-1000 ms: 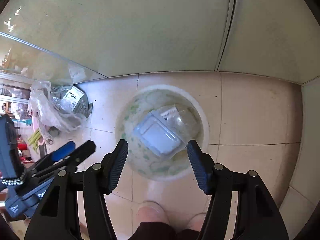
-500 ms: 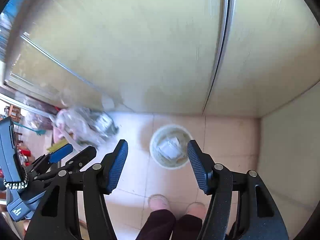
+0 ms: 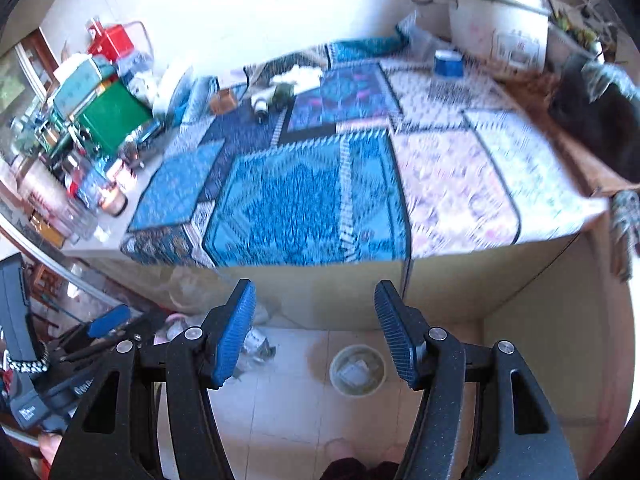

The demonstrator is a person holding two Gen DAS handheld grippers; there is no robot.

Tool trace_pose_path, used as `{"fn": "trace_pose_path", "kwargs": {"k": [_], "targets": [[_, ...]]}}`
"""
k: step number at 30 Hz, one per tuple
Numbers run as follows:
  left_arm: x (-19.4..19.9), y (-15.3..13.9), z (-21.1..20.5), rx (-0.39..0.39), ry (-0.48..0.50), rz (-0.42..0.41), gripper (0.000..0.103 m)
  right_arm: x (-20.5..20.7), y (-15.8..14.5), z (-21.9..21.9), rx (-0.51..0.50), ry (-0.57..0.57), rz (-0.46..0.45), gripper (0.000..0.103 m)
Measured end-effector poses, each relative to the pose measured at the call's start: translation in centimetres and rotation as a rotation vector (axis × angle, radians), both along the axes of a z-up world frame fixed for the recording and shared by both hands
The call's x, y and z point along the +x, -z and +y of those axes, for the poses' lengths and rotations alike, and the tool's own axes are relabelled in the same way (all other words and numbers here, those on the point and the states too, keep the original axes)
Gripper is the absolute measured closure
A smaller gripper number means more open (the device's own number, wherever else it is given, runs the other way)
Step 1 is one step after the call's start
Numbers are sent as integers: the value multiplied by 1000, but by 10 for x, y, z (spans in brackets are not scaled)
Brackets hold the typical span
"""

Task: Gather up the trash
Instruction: 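Raise both tools back up to the counter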

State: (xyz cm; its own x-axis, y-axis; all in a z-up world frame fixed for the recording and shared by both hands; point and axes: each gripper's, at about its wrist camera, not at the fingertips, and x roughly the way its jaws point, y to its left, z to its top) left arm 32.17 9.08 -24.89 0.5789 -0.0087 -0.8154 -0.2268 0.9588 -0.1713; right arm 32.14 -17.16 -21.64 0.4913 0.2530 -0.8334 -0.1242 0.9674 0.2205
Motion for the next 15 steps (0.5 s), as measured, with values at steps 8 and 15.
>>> {"fn": "trace_pose_path", "kwargs": {"k": [8, 15], "targets": [[26, -73, 13, 43, -19, -64, 27, 19, -51, 14, -8, 1, -59, 45], [73, -104, 21, 56, -50, -95, 27, 67, -75, 13, 4, -44, -113, 45]]}}
